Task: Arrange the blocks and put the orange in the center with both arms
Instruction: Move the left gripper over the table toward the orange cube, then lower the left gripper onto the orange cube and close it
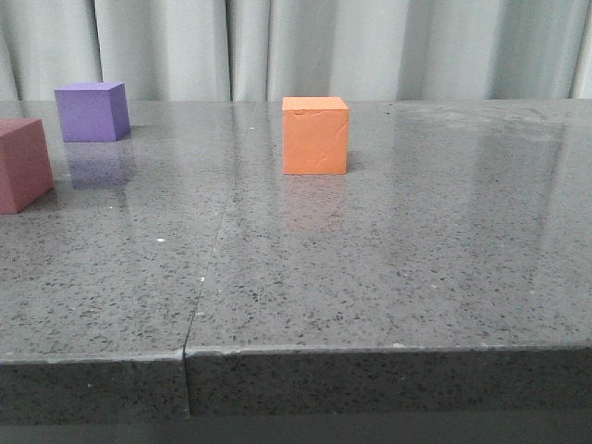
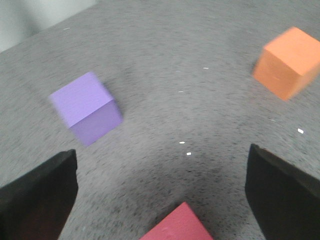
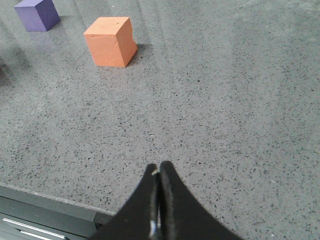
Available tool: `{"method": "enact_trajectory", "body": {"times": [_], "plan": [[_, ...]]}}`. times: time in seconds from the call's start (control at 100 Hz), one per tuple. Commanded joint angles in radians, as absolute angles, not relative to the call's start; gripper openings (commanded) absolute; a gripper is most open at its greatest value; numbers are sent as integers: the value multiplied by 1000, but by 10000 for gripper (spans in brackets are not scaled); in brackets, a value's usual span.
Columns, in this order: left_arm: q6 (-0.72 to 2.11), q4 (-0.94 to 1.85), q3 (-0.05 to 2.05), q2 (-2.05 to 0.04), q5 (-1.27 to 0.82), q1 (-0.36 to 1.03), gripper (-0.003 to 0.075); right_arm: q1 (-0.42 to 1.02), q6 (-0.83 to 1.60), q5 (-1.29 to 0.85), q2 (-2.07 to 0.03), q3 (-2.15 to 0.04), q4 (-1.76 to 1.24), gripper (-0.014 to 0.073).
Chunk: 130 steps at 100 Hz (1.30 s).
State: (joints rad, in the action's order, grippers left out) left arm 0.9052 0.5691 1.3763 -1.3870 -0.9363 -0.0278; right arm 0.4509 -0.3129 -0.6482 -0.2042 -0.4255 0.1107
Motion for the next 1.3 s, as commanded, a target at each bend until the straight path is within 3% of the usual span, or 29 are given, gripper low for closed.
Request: {"method": "enact_trajectory", "body": {"times": [0.0,0.26,0.89,1.29], "plan": [[1035,676,1465,-1408,-995,-12,648,448,-306,-578,-213,-449,128,-68],[1232,686,1566,-1507,-992,104,648,448,-306,-578,-213,-449,128,-68],[1228,682,1778,-1772,-975,376,648,448,-306,-578,-213,-449,128,-68],[1228,678,1822,-1897,-876,432,648,448,-306,-578,-213,-449,128,-68]]}}
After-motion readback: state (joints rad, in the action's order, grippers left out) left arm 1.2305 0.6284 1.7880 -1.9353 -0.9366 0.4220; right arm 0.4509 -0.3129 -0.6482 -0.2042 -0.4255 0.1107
